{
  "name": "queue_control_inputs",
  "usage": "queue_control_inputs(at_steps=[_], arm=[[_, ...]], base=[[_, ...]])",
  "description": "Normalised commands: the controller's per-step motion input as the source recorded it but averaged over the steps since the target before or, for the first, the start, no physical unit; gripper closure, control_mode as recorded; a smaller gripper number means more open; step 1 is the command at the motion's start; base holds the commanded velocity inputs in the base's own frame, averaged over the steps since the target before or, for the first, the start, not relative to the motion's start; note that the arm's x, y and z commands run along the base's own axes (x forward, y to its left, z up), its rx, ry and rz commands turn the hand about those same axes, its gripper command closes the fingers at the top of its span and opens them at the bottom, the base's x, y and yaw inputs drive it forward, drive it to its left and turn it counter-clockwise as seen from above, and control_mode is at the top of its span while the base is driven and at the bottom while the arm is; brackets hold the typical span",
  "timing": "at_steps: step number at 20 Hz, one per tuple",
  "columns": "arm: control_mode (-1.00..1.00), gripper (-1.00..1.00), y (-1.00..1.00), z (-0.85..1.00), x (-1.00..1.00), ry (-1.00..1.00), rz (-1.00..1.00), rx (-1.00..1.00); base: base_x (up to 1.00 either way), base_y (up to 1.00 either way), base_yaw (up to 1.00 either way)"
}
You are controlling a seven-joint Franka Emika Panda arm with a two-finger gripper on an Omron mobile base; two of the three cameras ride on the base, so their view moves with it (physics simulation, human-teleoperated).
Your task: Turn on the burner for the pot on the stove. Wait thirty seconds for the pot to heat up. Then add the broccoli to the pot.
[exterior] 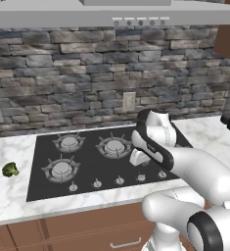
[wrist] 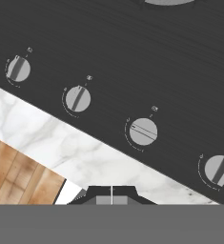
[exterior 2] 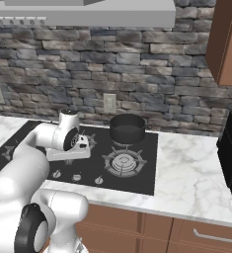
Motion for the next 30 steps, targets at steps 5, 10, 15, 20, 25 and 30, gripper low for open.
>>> queue_control_inputs(at_steps=[5,10,15,20,25,30], arm=[[-1.0,1.0,0.0,0.0,0.0,0.0,0.0,0.0],[-1.0,1.0,0.0,0.0,0.0,0.0,0.0,0.0],[-1.0,1.0,0.0,0.0,0.0,0.0,0.0,0.0],[-1.0,1.0,0.0,0.0,0.0,0.0,0.0,0.0],[-1.0,1.0,0.0,0.0,0.0,0.0,0.0,0.0],[-1.0,1.0,0.0,0.0,0.0,0.0,0.0,0.0]], base=[[0.0,0.0,0.0],[0.0,0.0,0.0],[0.0,0.0,0.0],[0.0,0.0,0.0],[0.0,0.0,0.0],[0.0,0.0,0.0]])
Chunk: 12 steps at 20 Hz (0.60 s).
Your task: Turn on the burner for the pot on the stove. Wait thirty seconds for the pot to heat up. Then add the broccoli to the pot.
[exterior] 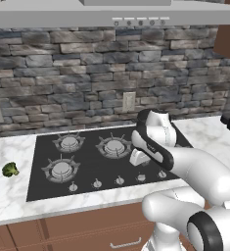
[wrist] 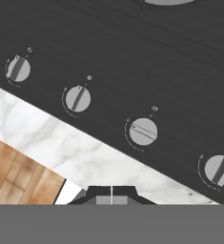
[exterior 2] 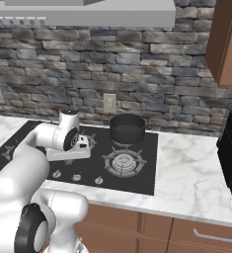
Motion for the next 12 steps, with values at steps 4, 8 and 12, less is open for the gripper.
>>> queue_control_inputs(at_steps=[4,8,12], arm=[[-1.0,1.0,0.0,0.0,0.0,0.0,0.0,0.0],[-1.0,1.0,0.0,0.0,0.0,0.0,0.0,0.0],[-1.0,1.0,0.0,0.0,0.0,0.0,0.0,0.0]], base=[[0.0,0.0,0.0],[0.0,0.0,0.0],[0.0,0.0,0.0]])
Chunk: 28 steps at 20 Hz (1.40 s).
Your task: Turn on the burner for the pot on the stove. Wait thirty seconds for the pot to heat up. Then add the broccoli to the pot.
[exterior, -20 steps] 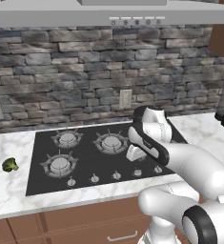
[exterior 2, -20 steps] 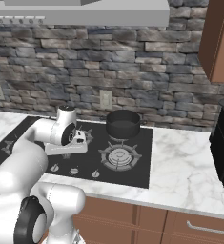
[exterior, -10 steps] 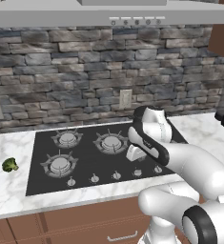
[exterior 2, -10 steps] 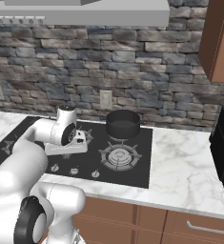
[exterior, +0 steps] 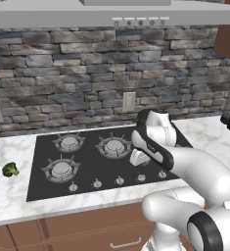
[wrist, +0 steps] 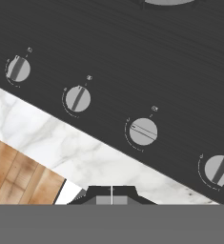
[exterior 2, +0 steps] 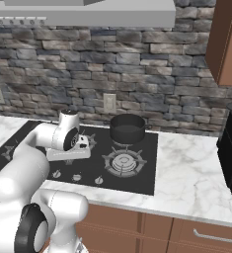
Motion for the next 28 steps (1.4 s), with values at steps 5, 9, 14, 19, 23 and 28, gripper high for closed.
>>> queue_control_inputs(at_steps=[5,9,14,19,23,28], arm=[[-1.0,1.0,0.0,0.0,0.0,0.0,0.0,0.0],[-1.0,1.0,0.0,0.0,0.0,0.0,0.0,0.0],[-1.0,1.0,0.0,0.0,0.0,0.0,0.0,0.0],[-1.0,1.0,0.0,0.0,0.0,0.0,0.0,0.0],[-1.0,1.0,0.0,0.0,0.0,0.0,0.0,0.0],[-1.0,1.0,0.0,0.0,0.0,0.0,0.0,0.0]], base=[[0.0,0.0,0.0],[0.0,0.0,0.0],[0.0,0.0,0.0],[0.0,0.0,0.0],[0.0,0.0,0.0],[0.0,0.0,0.0]])
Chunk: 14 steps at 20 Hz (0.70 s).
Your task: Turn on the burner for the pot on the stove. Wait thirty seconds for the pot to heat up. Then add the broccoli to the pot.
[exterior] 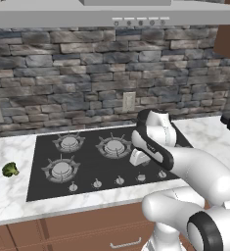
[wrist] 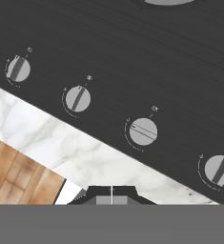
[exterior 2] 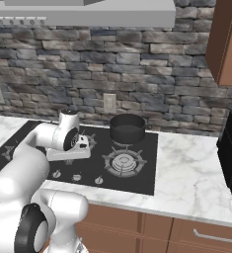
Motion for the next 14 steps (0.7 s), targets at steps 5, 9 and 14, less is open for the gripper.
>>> queue_control_inputs(at_steps=[5,9,14], arm=[[-1.0,1.0,0.0,0.0,0.0,0.0,0.0,0.0],[-1.0,1.0,0.0,0.0,0.0,0.0,0.0,0.0],[-1.0,1.0,0.0,0.0,0.0,0.0,0.0,0.0]], base=[[0.0,0.0,0.0],[0.0,0.0,0.0],[0.0,0.0,0.0]])
